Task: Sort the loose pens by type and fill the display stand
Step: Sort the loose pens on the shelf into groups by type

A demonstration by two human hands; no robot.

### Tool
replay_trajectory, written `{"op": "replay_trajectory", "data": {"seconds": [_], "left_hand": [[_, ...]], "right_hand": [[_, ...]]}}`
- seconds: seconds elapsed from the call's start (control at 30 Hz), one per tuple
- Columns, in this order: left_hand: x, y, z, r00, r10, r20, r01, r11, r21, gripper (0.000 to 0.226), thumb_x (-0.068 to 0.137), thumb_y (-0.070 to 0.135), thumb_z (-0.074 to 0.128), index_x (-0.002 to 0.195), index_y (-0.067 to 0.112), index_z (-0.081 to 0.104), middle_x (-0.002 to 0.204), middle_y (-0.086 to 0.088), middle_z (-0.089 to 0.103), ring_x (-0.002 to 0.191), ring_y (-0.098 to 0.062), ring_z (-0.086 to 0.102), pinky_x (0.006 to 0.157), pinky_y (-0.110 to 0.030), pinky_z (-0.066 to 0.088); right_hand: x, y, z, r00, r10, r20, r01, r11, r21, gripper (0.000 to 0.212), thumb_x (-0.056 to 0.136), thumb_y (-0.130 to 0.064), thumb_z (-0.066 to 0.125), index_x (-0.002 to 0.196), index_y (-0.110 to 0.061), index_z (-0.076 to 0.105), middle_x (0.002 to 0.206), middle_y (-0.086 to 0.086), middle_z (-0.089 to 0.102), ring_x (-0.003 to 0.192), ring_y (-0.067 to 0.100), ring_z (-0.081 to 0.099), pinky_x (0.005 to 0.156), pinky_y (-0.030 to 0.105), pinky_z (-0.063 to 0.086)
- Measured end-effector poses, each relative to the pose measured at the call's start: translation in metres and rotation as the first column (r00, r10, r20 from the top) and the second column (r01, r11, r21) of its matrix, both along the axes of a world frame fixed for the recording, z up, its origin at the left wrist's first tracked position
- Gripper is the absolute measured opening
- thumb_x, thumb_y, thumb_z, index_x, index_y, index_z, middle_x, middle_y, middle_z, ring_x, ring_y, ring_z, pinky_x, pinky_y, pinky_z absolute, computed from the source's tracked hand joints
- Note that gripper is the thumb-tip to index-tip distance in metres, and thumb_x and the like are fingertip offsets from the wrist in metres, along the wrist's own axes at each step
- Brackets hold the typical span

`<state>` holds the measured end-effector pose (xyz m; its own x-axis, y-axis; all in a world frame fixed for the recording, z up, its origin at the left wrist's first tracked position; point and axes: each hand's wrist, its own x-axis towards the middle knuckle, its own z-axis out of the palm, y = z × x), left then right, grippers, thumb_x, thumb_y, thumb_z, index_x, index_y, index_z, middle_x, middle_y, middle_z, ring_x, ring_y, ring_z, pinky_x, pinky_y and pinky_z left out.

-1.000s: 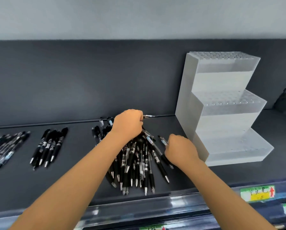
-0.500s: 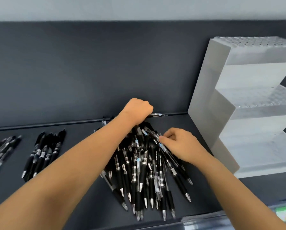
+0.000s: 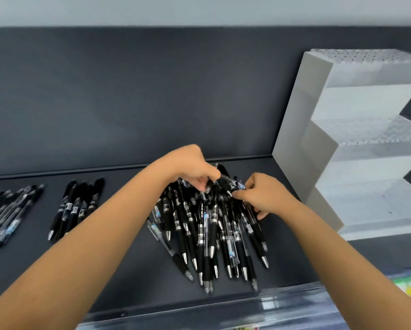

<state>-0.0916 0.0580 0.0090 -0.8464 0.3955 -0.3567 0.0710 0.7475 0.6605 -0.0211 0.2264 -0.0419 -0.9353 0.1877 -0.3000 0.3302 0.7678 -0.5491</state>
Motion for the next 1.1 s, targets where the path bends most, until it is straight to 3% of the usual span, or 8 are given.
{"op": "replay_trajectory", "data": {"seconds": [0.13,0.27,0.37,0.73,0.8,0.9,0.97,1.1], "left_hand": [[0.02,-0.009,-0.006,0.995,0.082,0.057,-0.085,0.996,0.038,0.015,0.08,0.009,0.069,0.084,-0.005,0.068,0.061,-0.006,0.07,0.051,-0.015,0.068,0.056,-0.02,0.057],[0.034,-0.016,-0.003,0.987,0.147,0.059,-0.152,0.984,0.096,0.011,0.08,0.008,0.068,0.079,-0.003,0.067,0.06,-0.008,0.067,0.048,-0.014,0.066,0.049,-0.018,0.054],[0.04,-0.024,-0.002,0.984,0.172,0.055,-0.178,0.975,0.13,0.012,0.08,0.011,0.069,0.073,0.002,0.067,0.063,-0.008,0.066,0.048,-0.014,0.067,0.049,-0.016,0.052],[0.05,-0.037,0.001,0.977,0.205,0.064,-0.215,0.95,0.226,0.012,0.083,0.014,0.067,0.081,0.001,0.068,0.069,-0.006,0.064,0.053,-0.013,0.068,0.053,-0.017,0.053],[0.05,-0.035,0.0,0.975,0.207,0.076,-0.22,0.939,0.264,0.011,0.083,0.012,0.067,0.077,0.003,0.067,0.069,-0.006,0.062,0.053,-0.013,0.067,0.053,-0.017,0.053],[0.049,-0.027,-0.003,0.976,0.202,0.077,-0.216,0.919,0.329,0.01,0.083,0.011,0.066,0.079,0.002,0.066,0.07,-0.006,0.06,0.054,-0.014,0.066,0.057,-0.02,0.056],[0.05,-0.019,-0.006,0.977,0.197,0.076,-0.211,0.904,0.373,0.01,0.084,0.011,0.065,0.079,0.002,0.067,0.067,-0.005,0.06,0.054,-0.013,0.065,0.061,-0.023,0.057],[0.05,-0.003,-0.01,0.979,0.182,0.092,-0.204,0.886,0.417,0.011,0.086,0.007,0.059,0.079,0.002,0.066,0.065,-0.004,0.063,0.053,-0.011,0.065,0.061,-0.023,0.058]], "right_hand": [[-0.011,-0.01,-0.005,0.989,0.032,-0.146,0.004,0.972,0.237,0.059,0.08,-0.062,0.061,0.112,-0.013,0.049,0.098,0.003,0.061,0.08,0.027,0.067,0.062,0.031,0.05],[-0.035,-0.024,-0.003,0.982,0.093,-0.164,-0.039,0.953,0.301,0.045,0.085,-0.051,0.061,0.067,-0.013,0.046,0.064,0.0,0.051,0.063,0.022,0.053,0.049,0.027,0.033],[-0.047,-0.029,0.003,0.988,0.135,-0.072,-0.111,0.957,0.267,0.042,0.088,-0.04,0.057,0.062,-0.013,0.04,0.061,0.0,0.046,0.054,0.017,0.044,0.05,0.027,0.033],[-0.043,0.0,0.003,0.986,0.149,-0.074,-0.158,0.978,-0.135,0.034,0.1,-0.03,0.045,0.073,-0.009,0.041,0.064,0.007,0.042,0.057,0.016,0.039,0.057,0.026,0.041],[-0.039,0.007,0.0,0.992,0.105,-0.076,-0.119,0.971,-0.209,0.035,0.101,-0.033,0.042,0.1,0.001,0.054,0.097,0.023,0.062,0.074,0.02,0.052,0.067,0.03,0.048],[-0.033,0.013,-0.004,0.992,0.021,-0.126,-0.062,0.942,-0.33,0.039,0.101,-0.031,0.043,0.123,-0.001,0.051,0.134,0.022,0.05,0.113,0.03,0.057,0.078,0.033,0.053],[-0.03,0.015,-0.006,0.985,-0.037,-0.166,-0.039,0.902,-0.43,0.034,0.101,-0.03,0.046,0.115,-0.002,0.059,0.126,0.022,0.058,0.115,0.033,0.056,0.094,0.042,0.048],[-0.027,0.016,-0.006,0.976,-0.072,-0.204,-0.046,0.852,-0.521,0.026,0.1,-0.024,0.047,0.087,-0.009,0.064,0.093,0.009,0.065,0.082,0.024,0.052,0.071,0.032,0.045]]}}
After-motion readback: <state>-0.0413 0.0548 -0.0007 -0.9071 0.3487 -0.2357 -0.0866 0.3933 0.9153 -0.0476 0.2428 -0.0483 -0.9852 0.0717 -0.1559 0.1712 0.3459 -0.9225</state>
